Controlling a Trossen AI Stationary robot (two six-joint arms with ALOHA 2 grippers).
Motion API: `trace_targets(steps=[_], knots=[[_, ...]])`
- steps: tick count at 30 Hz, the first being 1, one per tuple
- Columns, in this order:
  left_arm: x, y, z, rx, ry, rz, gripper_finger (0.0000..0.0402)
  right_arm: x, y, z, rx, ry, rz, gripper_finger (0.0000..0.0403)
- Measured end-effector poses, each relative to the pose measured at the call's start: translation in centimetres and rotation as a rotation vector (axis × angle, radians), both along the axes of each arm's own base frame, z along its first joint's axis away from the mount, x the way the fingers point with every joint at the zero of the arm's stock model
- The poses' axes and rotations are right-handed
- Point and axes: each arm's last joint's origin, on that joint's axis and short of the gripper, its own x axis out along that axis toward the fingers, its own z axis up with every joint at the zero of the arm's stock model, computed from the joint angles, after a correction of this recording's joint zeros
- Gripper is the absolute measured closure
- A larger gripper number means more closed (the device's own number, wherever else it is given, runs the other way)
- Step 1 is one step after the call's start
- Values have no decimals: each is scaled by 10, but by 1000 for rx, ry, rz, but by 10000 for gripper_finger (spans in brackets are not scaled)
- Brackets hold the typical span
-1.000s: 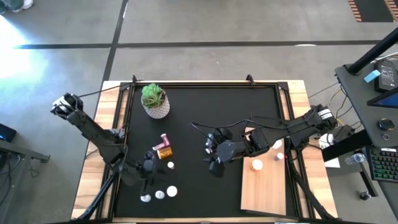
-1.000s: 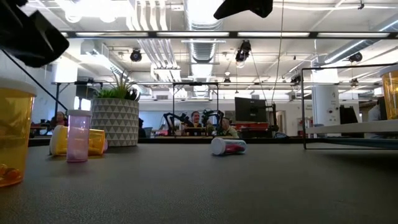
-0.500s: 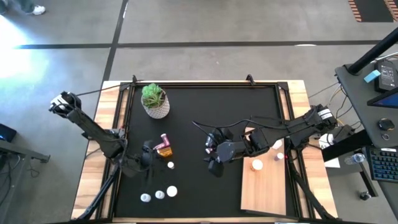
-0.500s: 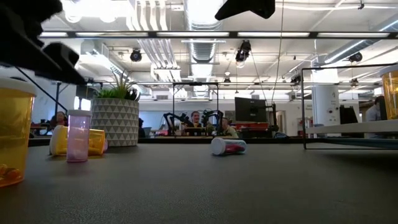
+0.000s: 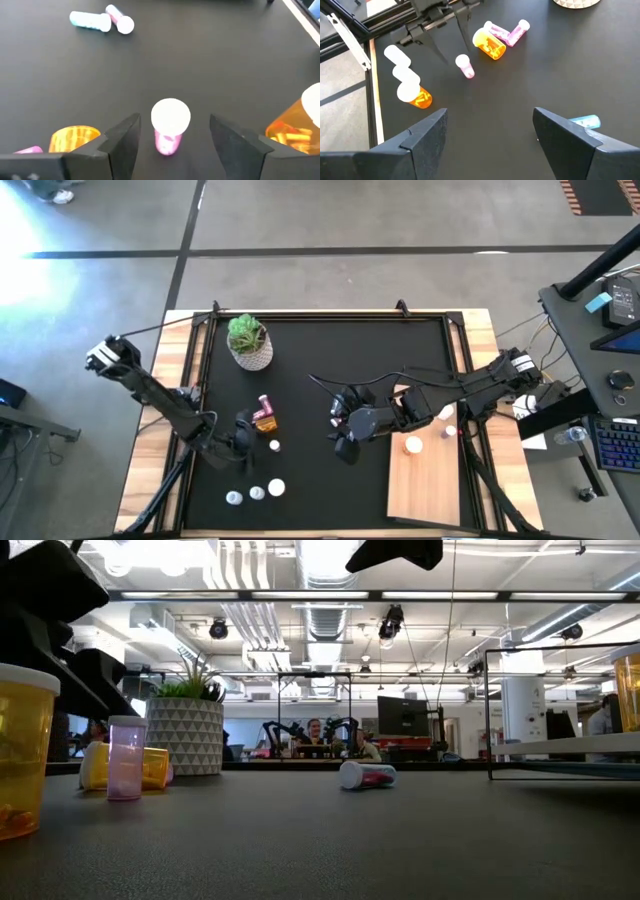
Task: Pick and place medicine bottles onto shelf by color
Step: Put the bottom right pink table bottle on the shelf
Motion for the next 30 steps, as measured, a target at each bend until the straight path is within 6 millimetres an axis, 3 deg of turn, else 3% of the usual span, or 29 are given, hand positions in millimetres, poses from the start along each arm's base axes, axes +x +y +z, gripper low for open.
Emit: trace_targets(steps=[14,30], knots=[[10,0,-13,35,1,60,184,2,1,-1,-5,-6,0,122],[16,1,-8,9,-23,65,300,2,0,-2,-9,-1,0,122]])
